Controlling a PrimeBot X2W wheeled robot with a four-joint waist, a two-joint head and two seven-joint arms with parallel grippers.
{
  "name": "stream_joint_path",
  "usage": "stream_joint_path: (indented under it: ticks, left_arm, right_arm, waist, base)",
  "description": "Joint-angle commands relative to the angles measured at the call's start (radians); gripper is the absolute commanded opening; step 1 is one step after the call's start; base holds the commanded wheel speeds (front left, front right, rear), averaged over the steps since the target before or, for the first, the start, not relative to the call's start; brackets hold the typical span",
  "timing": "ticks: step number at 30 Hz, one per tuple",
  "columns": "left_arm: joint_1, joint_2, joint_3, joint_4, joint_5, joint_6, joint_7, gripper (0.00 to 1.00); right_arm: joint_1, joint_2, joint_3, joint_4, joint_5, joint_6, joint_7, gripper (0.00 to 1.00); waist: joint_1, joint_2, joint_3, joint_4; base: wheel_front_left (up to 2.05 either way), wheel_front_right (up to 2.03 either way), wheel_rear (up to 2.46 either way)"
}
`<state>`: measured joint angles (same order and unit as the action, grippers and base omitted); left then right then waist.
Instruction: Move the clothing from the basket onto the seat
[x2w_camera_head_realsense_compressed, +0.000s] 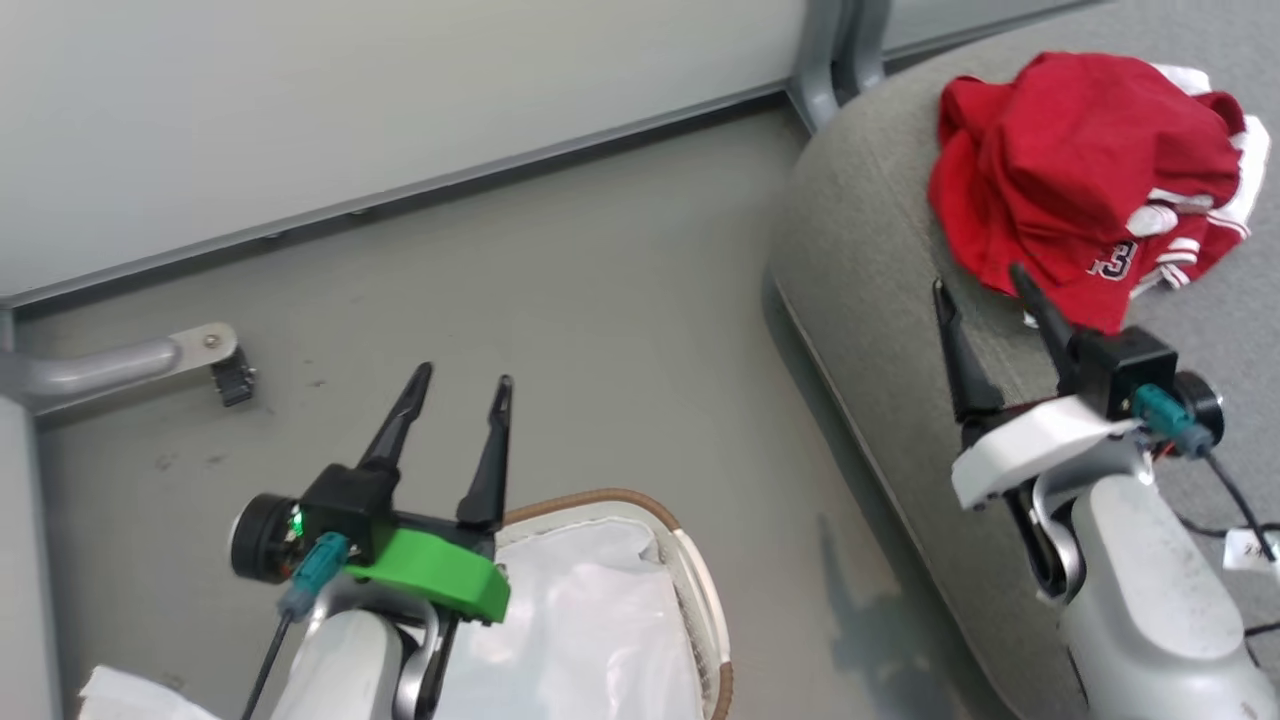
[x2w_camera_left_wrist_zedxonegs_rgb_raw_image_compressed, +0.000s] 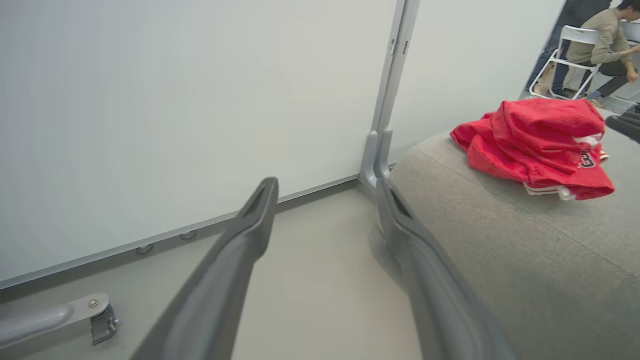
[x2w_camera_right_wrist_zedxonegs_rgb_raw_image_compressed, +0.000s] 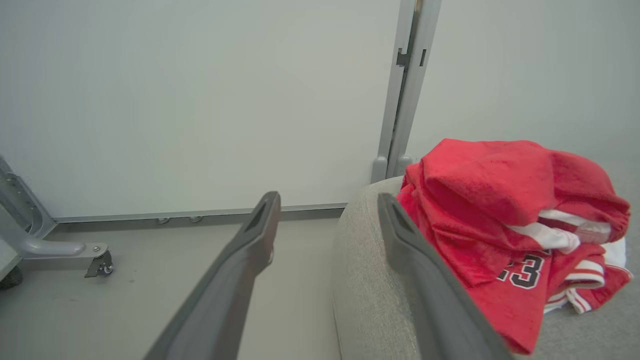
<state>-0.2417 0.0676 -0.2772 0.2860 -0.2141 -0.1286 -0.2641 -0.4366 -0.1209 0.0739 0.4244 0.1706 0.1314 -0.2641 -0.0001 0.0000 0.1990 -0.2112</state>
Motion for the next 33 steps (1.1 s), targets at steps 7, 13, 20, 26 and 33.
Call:
stream_joint_path:
  ticks: [7, 13, 20, 26, 33]
  left_arm:
    - [0.086, -0.011, 0.111, 0.015, 0.053, 0.019, 0.000, 1.00]
    - [0.147, -0.015, 0.179, 0.026, 0.085, 0.068, 0.000, 1.00]
    - [0.209, -0.016, 0.229, 0.036, 0.050, 0.075, 0.000, 1.00]
    - [0.247, -0.016, 0.252, 0.018, -0.006, 0.059, 0.000, 1.00]
    - [0.231, -0.018, 0.259, 0.051, -0.066, 0.058, 0.023, 0.00]
  right_arm:
    - [0.116, 0.017, 0.013, -0.006, 0.017, -0.001, 0.000, 1.00]
    - [0.183, 0.038, -0.011, -0.004, 0.032, -0.001, 0.000, 1.00]
    - [0.235, 0.050, -0.034, -0.006, 0.024, -0.001, 0.000, 1.00]
    - [0.267, 0.060, -0.063, -0.001, 0.069, -0.001, 0.000, 1.00]
    - [0.269, 0.071, -0.074, 0.023, 0.130, 0.000, 0.024, 0.00]
  waist:
    - [0.0001, 0.0000, -0.089, 0.137]
    - [0.0001, 0.0000, -0.117, 0.182]
    - [0.0001, 0.0000, -0.138, 0.207]
    - [0.0001, 0.0000, -0.146, 0.215]
    - [0.0001, 0.0000, -0.148, 0.214]
  base:
    - [0.00, 0.00, 0.00]
    - [0.00, 0.00, 0.00]
    - [0.00, 0.00, 0.00]
    - [0.00, 0.00, 0.00]
    - [0.00, 0.00, 0.00]
